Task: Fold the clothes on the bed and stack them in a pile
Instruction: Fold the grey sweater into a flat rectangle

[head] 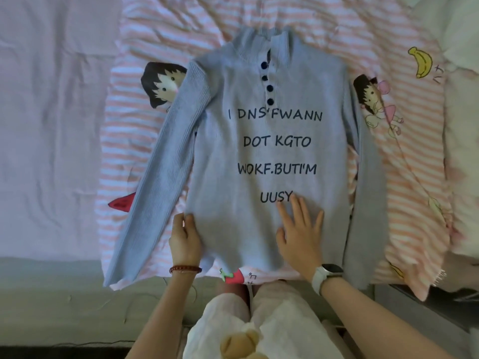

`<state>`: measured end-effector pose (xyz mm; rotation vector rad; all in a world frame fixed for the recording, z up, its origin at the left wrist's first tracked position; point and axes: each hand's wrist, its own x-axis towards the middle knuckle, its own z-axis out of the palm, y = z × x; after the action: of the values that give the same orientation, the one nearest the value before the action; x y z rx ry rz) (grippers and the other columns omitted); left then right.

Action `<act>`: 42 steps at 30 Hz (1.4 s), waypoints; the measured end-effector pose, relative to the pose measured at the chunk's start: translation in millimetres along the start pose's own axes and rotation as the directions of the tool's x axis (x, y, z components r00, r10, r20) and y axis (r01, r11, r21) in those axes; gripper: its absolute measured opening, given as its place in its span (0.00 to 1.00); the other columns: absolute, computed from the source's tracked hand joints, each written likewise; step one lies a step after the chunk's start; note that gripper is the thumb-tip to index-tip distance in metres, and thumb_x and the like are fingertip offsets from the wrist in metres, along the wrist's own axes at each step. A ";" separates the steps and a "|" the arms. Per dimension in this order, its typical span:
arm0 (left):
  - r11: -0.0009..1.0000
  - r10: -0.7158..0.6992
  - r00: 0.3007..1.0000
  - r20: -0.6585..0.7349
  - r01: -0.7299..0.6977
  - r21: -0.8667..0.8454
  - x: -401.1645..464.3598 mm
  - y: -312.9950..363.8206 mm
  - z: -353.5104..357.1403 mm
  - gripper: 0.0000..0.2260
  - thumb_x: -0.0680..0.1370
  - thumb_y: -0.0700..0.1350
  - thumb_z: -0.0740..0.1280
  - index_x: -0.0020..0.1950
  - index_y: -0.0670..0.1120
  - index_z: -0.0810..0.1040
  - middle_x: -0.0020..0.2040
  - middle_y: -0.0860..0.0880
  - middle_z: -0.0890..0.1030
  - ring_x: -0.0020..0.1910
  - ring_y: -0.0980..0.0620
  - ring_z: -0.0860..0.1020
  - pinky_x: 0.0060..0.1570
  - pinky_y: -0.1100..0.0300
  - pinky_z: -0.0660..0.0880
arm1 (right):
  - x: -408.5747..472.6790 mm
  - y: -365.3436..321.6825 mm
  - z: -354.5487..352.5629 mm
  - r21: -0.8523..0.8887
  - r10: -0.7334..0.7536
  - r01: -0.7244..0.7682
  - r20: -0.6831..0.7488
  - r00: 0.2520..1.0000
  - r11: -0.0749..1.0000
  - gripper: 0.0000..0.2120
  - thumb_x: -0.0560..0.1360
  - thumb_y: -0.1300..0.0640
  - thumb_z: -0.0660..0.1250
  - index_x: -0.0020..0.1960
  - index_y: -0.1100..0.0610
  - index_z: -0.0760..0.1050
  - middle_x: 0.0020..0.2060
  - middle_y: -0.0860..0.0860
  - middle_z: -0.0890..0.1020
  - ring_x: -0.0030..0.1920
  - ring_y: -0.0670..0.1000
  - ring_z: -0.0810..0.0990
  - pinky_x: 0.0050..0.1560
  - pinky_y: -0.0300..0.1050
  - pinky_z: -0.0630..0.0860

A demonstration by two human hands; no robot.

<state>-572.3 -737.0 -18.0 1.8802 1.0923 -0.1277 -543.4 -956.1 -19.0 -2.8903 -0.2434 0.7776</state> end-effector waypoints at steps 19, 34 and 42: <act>0.642 0.401 0.855 0.328 -0.518 0.565 -23.8 8.4 23.4 0.25 0.68 0.39 0.73 0.64 0.40 0.74 0.66 0.34 0.70 0.63 0.31 0.69 0.54 0.37 0.69 | -50.0 66.6 -5.5 0.494 0.467 -0.397 -0.023 0.884 0.774 0.18 0.79 0.58 0.58 0.69 0.57 0.66 0.64 0.58 0.69 0.63 0.59 0.69 0.58 0.51 0.68; 0.311 0.429 0.520 0.739 -0.853 0.419 -32.4 148.8 204.9 0.26 0.79 0.53 0.57 0.76 0.52 0.54 0.77 0.48 0.48 0.76 0.46 0.46 0.72 0.47 0.47 | 24.1 152.1 -61.4 0.335 0.538 -0.515 0.031 0.843 0.789 0.18 0.77 0.53 0.59 0.65 0.57 0.66 0.57 0.57 0.73 0.54 0.60 0.73 0.48 0.51 0.72; 0.355 0.588 0.589 0.554 -0.804 0.477 -8.5 226.3 267.9 0.17 0.78 0.45 0.60 0.68 0.48 0.69 0.73 0.45 0.62 0.73 0.44 0.55 0.67 0.43 0.57 | 41.5 251.2 -130.1 0.718 0.456 -0.152 -0.252 0.853 0.680 0.05 0.76 0.60 0.61 0.42 0.54 0.72 0.38 0.51 0.79 0.37 0.53 0.76 0.39 0.45 0.72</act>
<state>-323.6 -984.4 -15.3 2.7585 -0.1552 -0.3376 -412.0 -1205.6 28.5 -2.2944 0.5093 0.1774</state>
